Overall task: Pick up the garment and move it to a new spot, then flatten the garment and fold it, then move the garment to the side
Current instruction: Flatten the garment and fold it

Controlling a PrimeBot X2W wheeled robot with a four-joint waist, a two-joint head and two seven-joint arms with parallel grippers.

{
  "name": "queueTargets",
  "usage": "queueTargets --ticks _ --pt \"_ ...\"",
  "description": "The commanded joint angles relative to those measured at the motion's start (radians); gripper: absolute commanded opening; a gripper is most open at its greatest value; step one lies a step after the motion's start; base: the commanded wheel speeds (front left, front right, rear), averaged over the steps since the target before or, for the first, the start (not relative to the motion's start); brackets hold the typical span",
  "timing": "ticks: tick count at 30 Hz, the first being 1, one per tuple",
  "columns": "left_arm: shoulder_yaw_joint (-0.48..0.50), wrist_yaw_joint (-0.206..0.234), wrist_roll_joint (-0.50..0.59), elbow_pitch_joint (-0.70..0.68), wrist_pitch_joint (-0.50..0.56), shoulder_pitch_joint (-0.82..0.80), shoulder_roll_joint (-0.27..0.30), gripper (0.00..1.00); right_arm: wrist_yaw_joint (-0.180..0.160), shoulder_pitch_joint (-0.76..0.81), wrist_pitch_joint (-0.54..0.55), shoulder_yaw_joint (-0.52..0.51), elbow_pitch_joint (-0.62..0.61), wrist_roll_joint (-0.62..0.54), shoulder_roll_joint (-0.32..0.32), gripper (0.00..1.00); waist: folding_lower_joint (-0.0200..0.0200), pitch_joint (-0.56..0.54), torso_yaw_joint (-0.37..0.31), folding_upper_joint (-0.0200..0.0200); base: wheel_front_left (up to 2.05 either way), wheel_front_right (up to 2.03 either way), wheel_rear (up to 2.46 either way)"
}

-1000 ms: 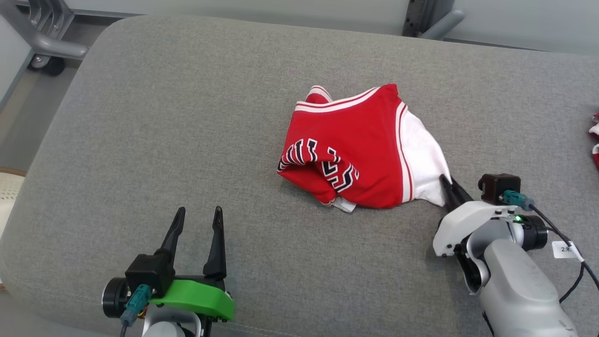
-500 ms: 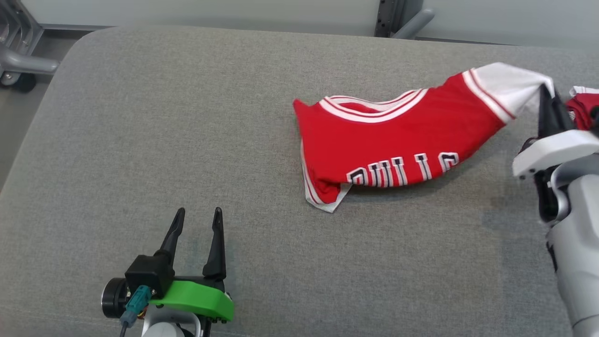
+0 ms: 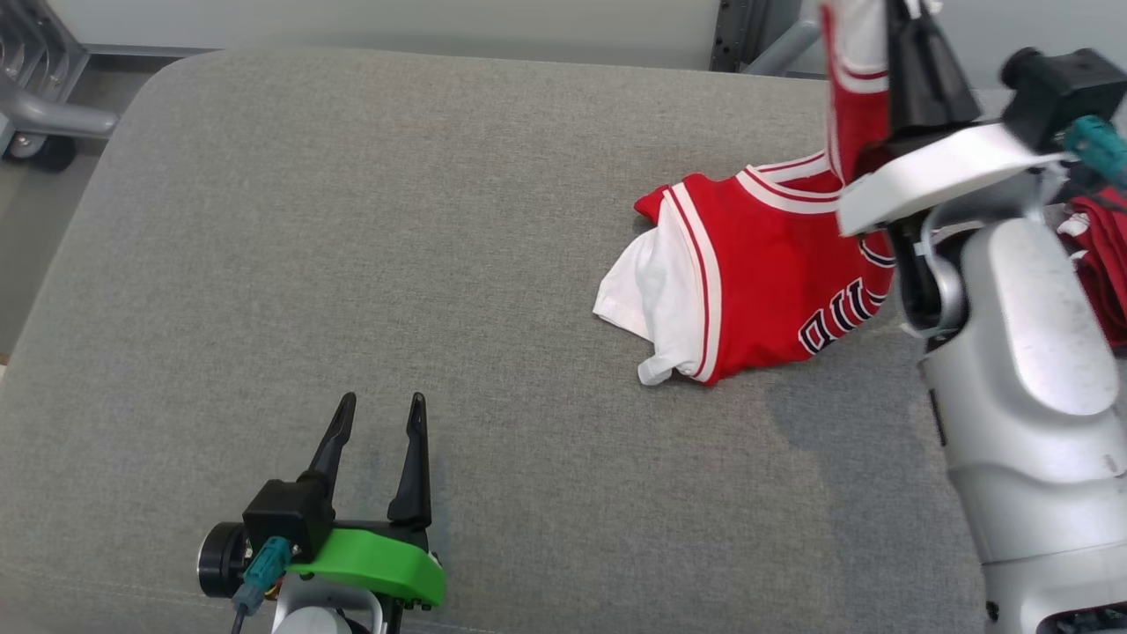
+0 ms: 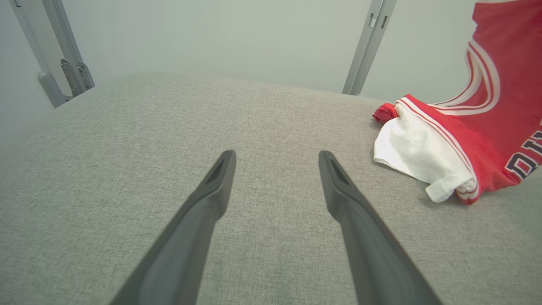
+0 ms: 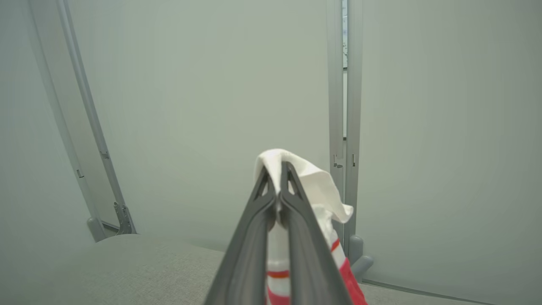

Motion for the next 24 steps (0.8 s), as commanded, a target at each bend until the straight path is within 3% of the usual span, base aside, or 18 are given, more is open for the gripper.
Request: queueTargets --ticks 1,12,22,23,24 --pt "0.000 -0.001 -0.005 0.001 -0.001 -0.010 0.002 1.00 -0.001 0.016 0.006 0.040 -0.010 0.019 0.011 0.00 0.0000 0.003 0.016 0.0014 0.00 0.00 0.00" --pt "-0.024 0.008 -0.025 0.002 0.000 -0.026 0.001 1.00 -0.001 0.013 -0.004 0.434 0.137 0.150 0.071 0.00 0.0000 0.010 0.145 0.0014 0.00 0.00 0.00" --pt "-0.033 0.016 -0.043 0.007 -0.001 -0.002 0.001 1.00 -0.001 -0.024 -0.062 0.672 0.273 0.315 0.071 0.00 0.0000 0.002 0.247 0.0014 0.00 0.00 0.00" --pt "-0.032 0.015 -0.042 0.007 -0.001 0.001 0.001 1.00 -0.001 -0.024 -0.060 0.693 0.282 0.333 0.071 0.04 0.0000 0.001 0.250 0.0014 0.00 0.00 0.00" --pt "-0.031 0.015 -0.042 0.006 -0.001 0.003 0.001 1.00 -0.001 -0.023 -0.059 0.710 0.288 0.348 0.071 0.32 0.0000 0.001 0.252 0.0014 0.00 0.00 0.00"
